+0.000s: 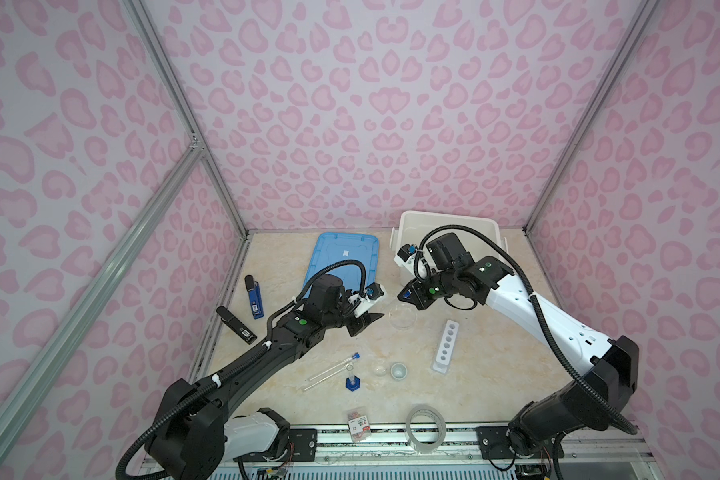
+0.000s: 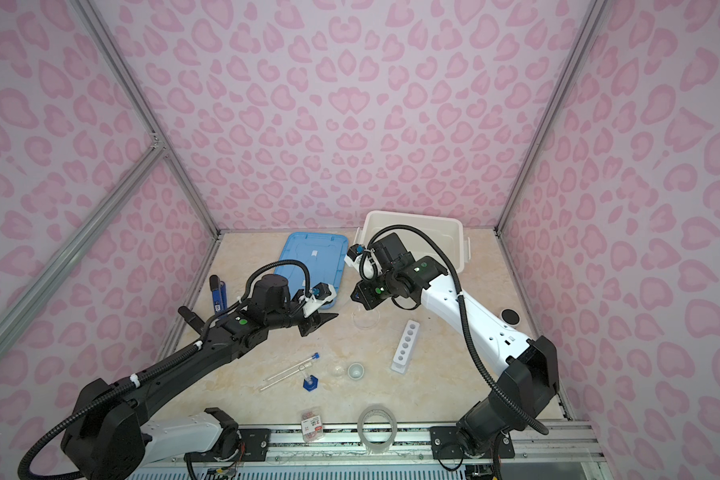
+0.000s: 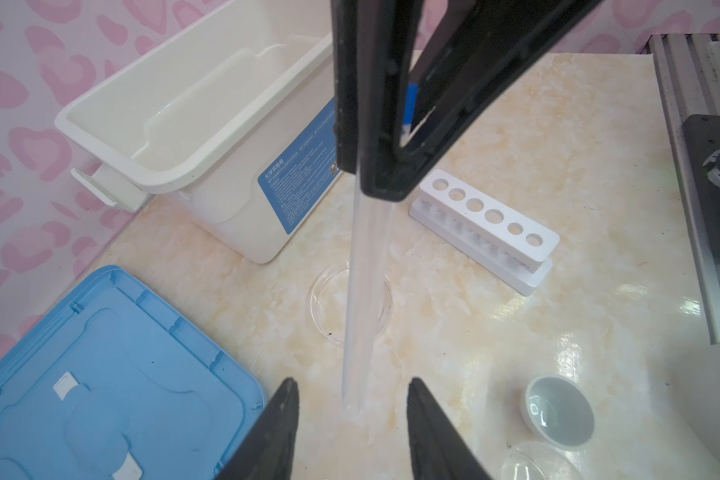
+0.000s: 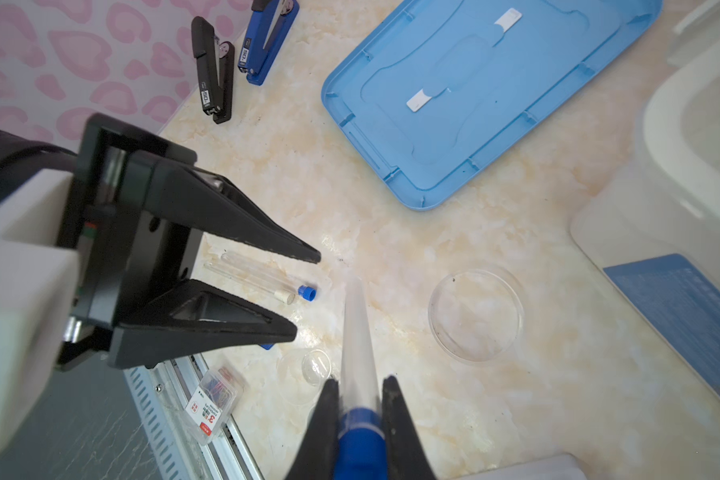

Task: Organize the chemistry lab equipment
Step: 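Raise the tube with left gripper while right gripper closes on its blue cap, then open left gripper while right gripper carries the tube toward the white rack, then lower the tube into a white rack hole with right gripper and release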

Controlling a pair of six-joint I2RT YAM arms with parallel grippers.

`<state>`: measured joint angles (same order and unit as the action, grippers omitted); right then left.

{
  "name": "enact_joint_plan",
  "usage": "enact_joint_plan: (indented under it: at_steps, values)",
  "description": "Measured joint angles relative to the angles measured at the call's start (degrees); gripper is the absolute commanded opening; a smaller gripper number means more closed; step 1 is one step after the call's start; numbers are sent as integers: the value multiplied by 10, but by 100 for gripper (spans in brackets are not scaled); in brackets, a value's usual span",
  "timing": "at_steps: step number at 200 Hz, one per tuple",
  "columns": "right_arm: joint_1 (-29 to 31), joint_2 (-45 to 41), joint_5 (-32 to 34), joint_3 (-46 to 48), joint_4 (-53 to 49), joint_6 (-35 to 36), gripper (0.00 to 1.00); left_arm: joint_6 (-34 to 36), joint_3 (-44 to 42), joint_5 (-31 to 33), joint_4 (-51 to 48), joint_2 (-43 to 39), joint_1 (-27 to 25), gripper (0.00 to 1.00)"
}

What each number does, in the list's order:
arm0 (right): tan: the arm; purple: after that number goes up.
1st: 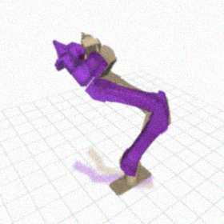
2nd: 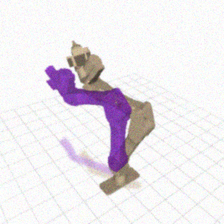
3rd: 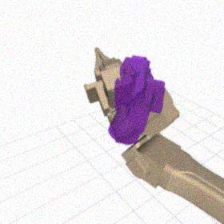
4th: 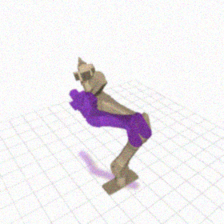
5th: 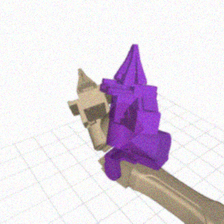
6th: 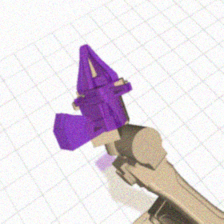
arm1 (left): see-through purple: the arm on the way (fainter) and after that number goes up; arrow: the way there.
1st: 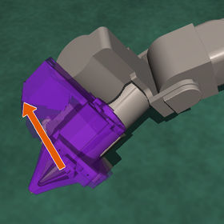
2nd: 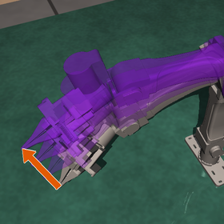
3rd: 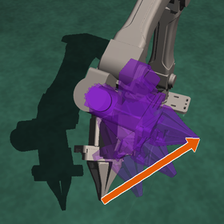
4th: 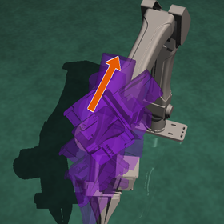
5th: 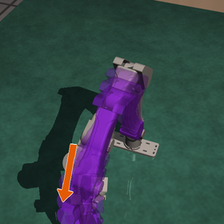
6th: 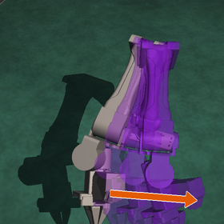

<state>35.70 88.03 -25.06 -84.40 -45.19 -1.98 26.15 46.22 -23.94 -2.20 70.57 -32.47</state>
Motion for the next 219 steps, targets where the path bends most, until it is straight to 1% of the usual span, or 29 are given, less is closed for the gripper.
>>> enact_joint_plan:
  at_steps: [52, 86, 116, 151, 219]
  values:
    - [-30, -50, 85, 5, -85, -7, 14, -27, -10, 44, 25, -42, 10, 45]
    - [-50, -80, 143, 10, -140, -19, 14, -52, -11, 49, 37, -66, 23, 45]
    - [-59, -90, 179, 10, -174, -22, 14, -66, -15, 48, 47, -83, 35, 45]
    - [-65, -95, 209, 22, -195, -30, 13, -80, -22, 48, 51, -89, 39, 46]
    - [-73, -94, 250, 43, -207, -39, 13, -83, -22, 47, 53, -86, 43, 46]
